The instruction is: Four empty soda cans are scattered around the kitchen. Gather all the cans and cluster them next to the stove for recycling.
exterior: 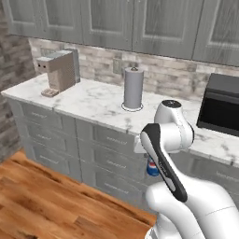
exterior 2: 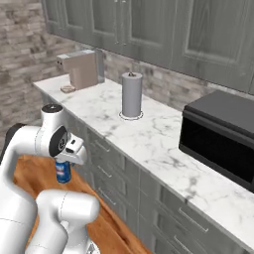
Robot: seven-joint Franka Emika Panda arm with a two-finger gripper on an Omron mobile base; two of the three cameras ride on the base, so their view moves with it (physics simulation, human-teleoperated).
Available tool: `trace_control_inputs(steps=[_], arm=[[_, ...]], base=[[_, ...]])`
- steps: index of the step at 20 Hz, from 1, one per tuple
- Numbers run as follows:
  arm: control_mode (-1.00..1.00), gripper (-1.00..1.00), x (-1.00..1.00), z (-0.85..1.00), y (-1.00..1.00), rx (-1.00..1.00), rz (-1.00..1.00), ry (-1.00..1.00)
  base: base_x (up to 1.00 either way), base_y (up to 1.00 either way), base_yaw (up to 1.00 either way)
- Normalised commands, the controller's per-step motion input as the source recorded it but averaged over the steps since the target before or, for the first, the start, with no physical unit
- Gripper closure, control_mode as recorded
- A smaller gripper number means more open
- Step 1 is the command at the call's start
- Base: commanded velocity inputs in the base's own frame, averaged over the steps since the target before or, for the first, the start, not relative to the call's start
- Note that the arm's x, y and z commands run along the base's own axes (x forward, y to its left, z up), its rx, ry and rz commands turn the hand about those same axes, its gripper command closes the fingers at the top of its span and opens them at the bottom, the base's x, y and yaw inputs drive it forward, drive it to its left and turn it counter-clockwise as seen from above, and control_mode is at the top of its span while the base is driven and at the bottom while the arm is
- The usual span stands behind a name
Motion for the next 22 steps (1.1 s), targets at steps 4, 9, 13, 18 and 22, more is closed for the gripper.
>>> trace_control_inputs(steps=[4, 9, 13, 18, 22], arm=[[1.0, 1.0, 0.0, 0.0, 0.0, 0.0, 0.0, 0.0], [1.0, 1.0, 0.0, 0.0, 0.0, 0.0, 0.0, 0.0], [1.0, 1.0, 0.0, 0.0, 0.0, 0.0, 0.0, 0.0], [1.0, 1.0, 0.0, 0.0, 0.0, 0.0, 0.0, 0.0], [1.0, 1.0, 0.0, 0.0, 0.0, 0.0, 0.0, 0.0]], base=[[-0.27, 0.0, -0.43], [-0.33, -0.08, -0.41], [-0.28, -0.25, -0.35], [-0.27, -0.32, -0.3], [-0.33, -0.38, -0.29]])
